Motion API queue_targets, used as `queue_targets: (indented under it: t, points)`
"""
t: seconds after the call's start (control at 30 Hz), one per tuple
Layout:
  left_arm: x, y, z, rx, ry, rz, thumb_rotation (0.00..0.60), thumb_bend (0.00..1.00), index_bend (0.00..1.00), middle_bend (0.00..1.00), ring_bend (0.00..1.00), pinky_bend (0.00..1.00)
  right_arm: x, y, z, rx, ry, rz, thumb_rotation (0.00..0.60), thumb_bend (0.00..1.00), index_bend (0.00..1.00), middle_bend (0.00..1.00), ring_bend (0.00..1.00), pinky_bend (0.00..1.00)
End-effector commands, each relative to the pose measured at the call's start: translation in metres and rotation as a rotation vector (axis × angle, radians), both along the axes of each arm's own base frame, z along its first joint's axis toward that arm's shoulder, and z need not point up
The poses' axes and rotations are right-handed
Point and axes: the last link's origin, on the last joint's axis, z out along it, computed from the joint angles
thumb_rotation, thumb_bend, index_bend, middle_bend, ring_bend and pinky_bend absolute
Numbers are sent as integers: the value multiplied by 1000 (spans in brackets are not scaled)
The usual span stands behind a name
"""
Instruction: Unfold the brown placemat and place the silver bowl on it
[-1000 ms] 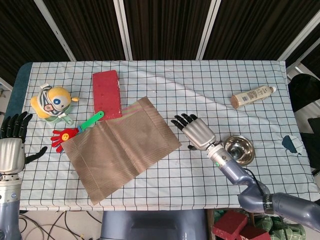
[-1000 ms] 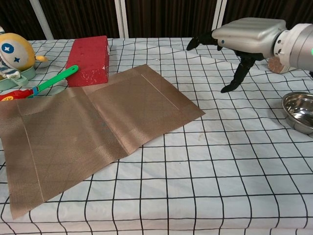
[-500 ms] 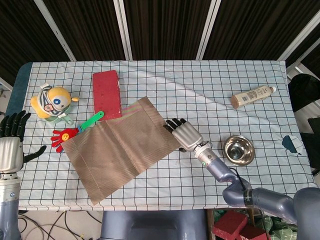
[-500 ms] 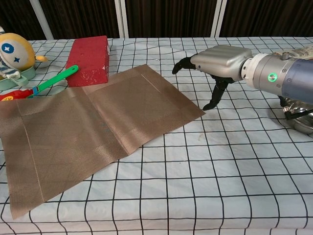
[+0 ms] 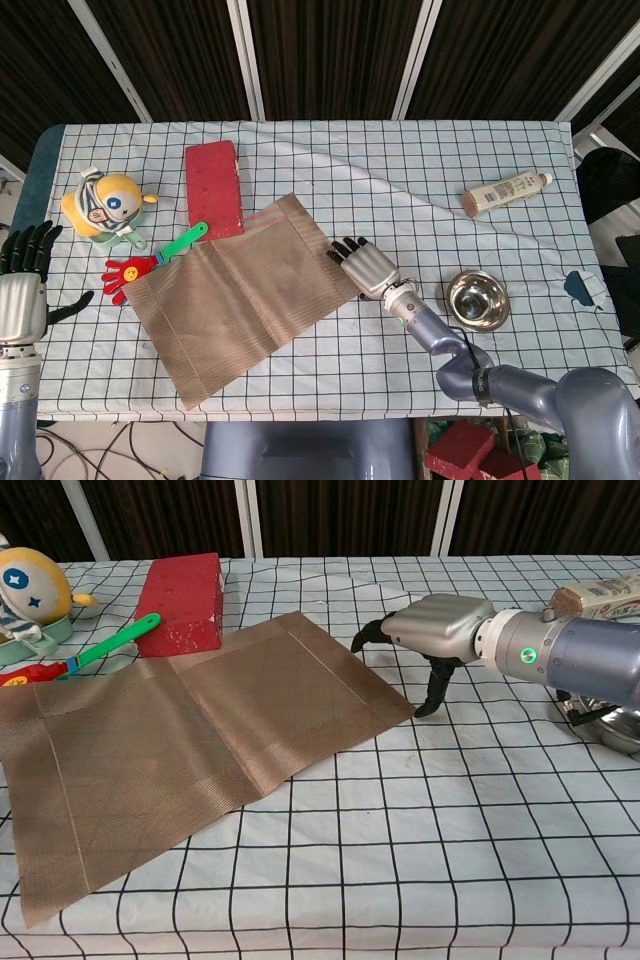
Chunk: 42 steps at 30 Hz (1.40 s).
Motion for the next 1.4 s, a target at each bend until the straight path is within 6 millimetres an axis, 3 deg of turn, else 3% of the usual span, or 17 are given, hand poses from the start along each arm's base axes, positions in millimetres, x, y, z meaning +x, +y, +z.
queue_targets:
  t: [0.03, 0.6, 0.83, 1.07, 1.4]
  points:
    - [0, 0, 0, 0, -3, 0, 600, 9, 96, 57, 36, 43, -1, -1, -1, 4, 7, -3, 600, 0, 162, 102, 116, 249]
    - [0, 1, 0, -5, -20, 5, 600, 9, 96, 57, 36, 43, -7, -2, -9, 4, 12, -28, 600, 1, 162, 102, 116, 249]
    - [0, 1, 0, -10, -26, 6, 600, 9, 96, 56, 36, 43, -6, 2, -9, 23, -42, -52, 600, 164, 171, 103, 136, 249]
    - [1, 1, -1, -18, -34, 6, 600, 9, 96, 57, 36, 43, -3, 6, -8, 38, -99, -64, 600, 264, 184, 103, 137, 249]
    - [1, 1, 0, -17, -43, 6, 600, 9, 97, 57, 36, 44, 1, 8, -14, 45, -126, -54, 600, 274, 196, 103, 137, 249]
